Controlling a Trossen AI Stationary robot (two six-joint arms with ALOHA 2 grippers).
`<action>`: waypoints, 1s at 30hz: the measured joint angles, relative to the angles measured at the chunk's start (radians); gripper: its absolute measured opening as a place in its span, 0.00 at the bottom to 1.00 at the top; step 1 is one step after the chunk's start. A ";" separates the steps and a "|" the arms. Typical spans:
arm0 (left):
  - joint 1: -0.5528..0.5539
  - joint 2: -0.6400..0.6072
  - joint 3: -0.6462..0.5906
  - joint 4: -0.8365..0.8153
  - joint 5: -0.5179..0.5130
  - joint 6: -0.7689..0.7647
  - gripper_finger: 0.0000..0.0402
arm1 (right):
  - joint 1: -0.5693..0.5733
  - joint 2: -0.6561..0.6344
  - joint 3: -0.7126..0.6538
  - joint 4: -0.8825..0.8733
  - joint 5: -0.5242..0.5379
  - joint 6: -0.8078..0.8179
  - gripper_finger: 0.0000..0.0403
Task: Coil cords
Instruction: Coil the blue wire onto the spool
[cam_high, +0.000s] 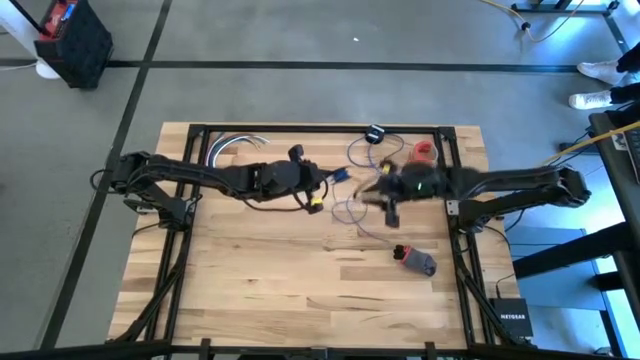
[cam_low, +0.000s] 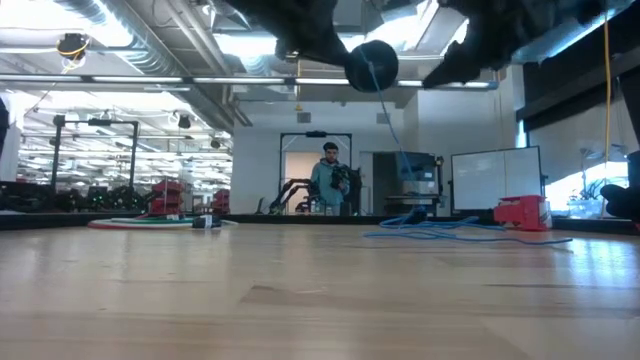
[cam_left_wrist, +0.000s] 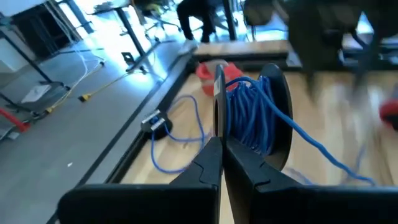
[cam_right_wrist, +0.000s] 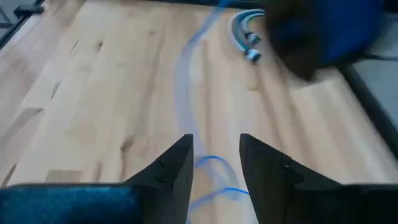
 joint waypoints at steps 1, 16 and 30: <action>0.003 0.000 0.000 0.012 -0.001 -0.008 0.00 | 0.028 0.012 -0.050 0.085 0.044 0.008 0.34; 0.002 0.024 0.000 0.083 0.000 -0.016 0.00 | 0.141 0.306 -0.259 0.800 0.284 0.000 0.34; 0.001 0.024 0.000 0.086 0.000 -0.008 0.00 | 0.141 0.350 -0.243 0.822 0.285 -0.046 0.07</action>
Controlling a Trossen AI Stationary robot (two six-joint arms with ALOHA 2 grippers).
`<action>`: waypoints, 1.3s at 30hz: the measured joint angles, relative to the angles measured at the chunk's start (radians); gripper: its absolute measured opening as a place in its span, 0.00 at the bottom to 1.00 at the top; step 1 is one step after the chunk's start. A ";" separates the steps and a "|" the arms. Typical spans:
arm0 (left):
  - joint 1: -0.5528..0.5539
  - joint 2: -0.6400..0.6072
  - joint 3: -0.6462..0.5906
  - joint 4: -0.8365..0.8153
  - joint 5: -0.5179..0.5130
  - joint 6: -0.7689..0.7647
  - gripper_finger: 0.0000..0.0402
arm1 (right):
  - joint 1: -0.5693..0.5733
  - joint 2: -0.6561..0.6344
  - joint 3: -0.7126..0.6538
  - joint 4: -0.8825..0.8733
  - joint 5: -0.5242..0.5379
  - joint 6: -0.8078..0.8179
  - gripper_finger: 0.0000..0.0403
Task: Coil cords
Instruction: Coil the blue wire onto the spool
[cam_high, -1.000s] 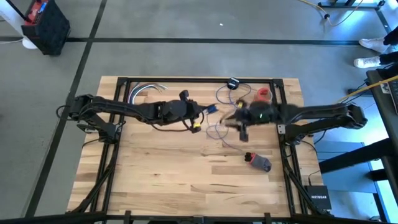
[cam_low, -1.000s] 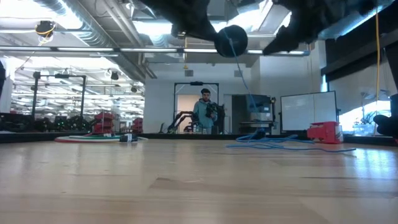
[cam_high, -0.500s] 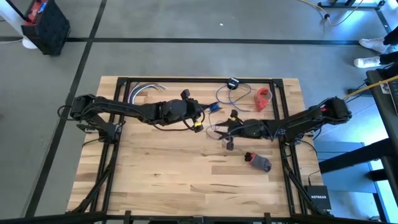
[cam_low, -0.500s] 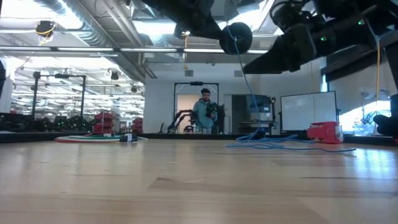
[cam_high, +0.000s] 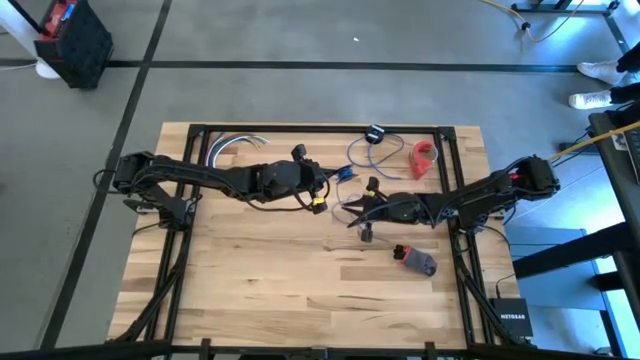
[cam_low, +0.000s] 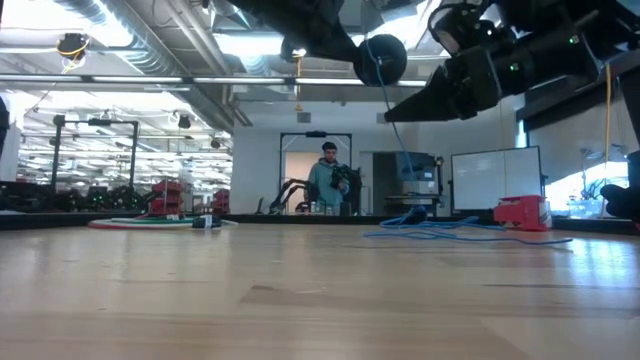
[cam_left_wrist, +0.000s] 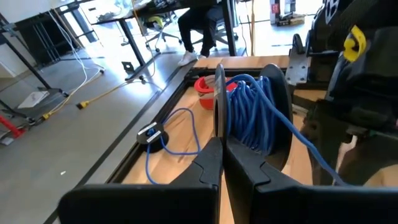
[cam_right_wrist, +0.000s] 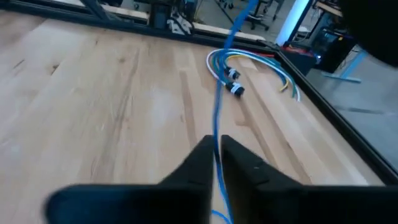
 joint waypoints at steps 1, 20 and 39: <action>0.000 0.000 0.000 0.006 0.000 0.000 0.00 | 0.000 0.000 0.000 0.000 -0.001 0.000 0.04; -0.064 0.000 0.000 0.191 0.041 0.080 0.00 | -0.055 0.070 0.001 0.113 0.059 0.009 0.01; -0.077 -0.060 0.001 -0.232 0.025 0.059 0.00 | -0.051 -0.240 0.000 -0.377 0.390 -0.047 0.01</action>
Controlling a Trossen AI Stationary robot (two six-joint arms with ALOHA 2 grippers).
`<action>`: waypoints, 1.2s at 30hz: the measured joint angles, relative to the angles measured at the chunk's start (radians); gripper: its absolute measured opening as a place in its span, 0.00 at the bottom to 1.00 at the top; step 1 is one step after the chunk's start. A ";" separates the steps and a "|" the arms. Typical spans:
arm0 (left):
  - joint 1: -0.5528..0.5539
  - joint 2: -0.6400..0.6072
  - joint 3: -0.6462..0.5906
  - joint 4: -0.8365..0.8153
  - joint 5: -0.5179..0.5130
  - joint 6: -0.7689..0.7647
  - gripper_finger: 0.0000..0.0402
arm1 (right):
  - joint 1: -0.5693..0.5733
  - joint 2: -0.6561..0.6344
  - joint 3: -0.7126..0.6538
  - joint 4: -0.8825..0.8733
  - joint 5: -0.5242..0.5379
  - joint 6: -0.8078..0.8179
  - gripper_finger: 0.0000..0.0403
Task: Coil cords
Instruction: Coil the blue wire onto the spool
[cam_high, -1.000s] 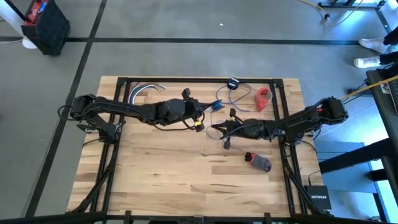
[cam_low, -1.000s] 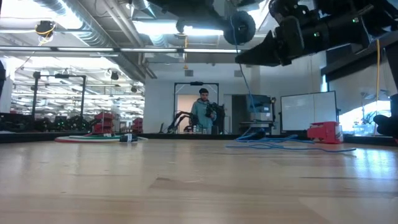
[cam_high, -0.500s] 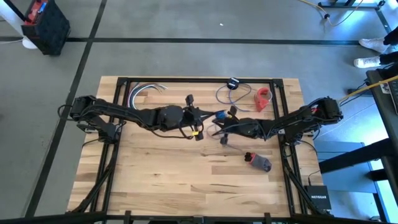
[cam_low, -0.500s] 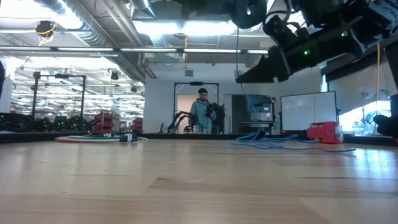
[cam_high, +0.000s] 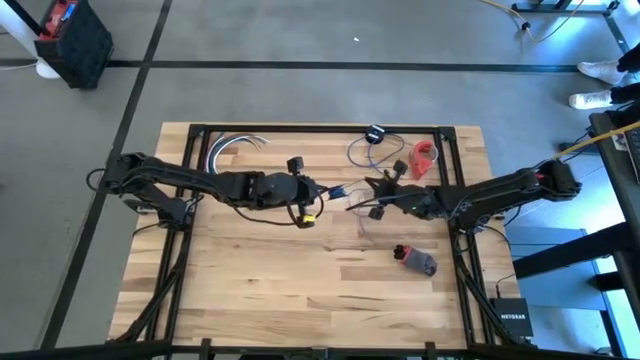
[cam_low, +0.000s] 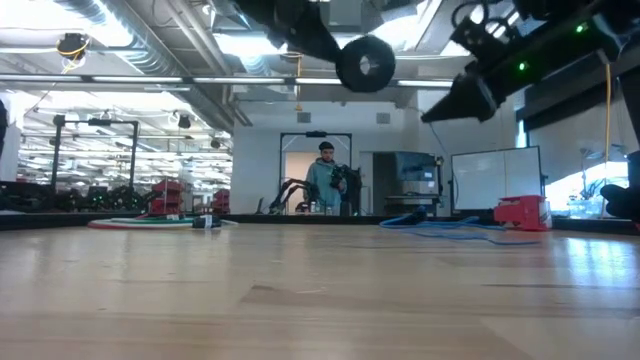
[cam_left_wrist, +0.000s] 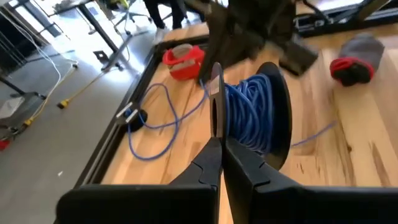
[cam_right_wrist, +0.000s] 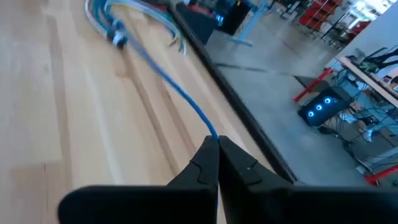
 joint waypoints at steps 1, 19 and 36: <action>0.007 0.005 0.000 -0.006 0.001 -0.001 0.00 | 0.000 -0.016 0.000 0.006 -0.001 0.001 0.01; 0.104 0.097 0.000 0.036 0.001 0.035 0.00 | -0.001 -0.079 0.000 0.244 -0.385 0.284 0.01; 0.099 0.097 0.000 0.091 0.007 0.046 0.00 | -0.001 0.212 0.095 0.596 -0.463 0.369 0.01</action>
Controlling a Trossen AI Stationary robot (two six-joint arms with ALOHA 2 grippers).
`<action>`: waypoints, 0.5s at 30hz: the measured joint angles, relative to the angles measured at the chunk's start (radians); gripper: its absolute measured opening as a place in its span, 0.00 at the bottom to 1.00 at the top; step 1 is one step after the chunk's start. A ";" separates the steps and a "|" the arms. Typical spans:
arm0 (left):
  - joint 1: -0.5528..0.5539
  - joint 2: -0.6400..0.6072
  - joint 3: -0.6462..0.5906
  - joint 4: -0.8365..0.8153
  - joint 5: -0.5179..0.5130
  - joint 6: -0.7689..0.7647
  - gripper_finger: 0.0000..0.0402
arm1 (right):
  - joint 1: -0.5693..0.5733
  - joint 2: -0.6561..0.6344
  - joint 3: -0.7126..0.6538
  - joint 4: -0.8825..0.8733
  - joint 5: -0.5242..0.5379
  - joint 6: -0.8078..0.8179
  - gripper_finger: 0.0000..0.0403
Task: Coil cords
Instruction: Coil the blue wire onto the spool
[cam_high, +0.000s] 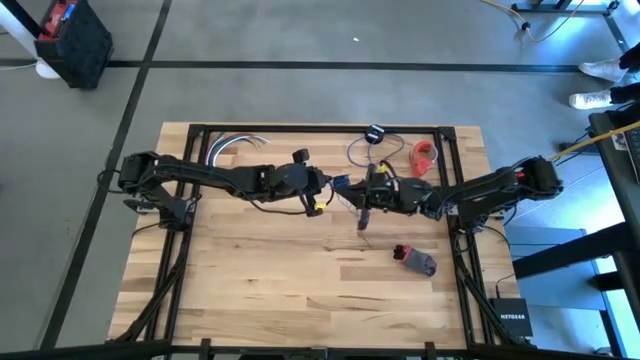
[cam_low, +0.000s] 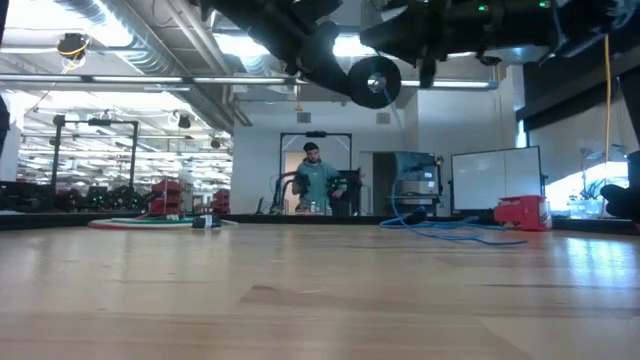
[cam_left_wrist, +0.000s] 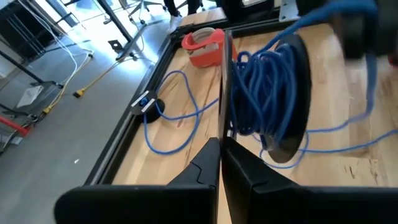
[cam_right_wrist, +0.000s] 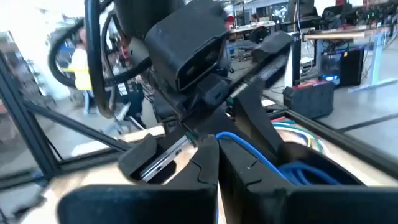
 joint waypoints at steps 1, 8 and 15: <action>-0.001 0.001 0.000 0.000 0.001 0.000 0.00 | 0.000 0.019 0.017 -0.003 0.000 -0.025 0.01; -0.005 0.002 -0.001 0.016 0.000 -0.044 0.00 | 0.001 0.093 0.116 -0.163 0.114 -0.164 0.01; -0.004 0.002 -0.002 0.044 -0.004 -0.133 0.00 | 0.002 0.107 0.133 -0.284 0.189 -0.224 0.01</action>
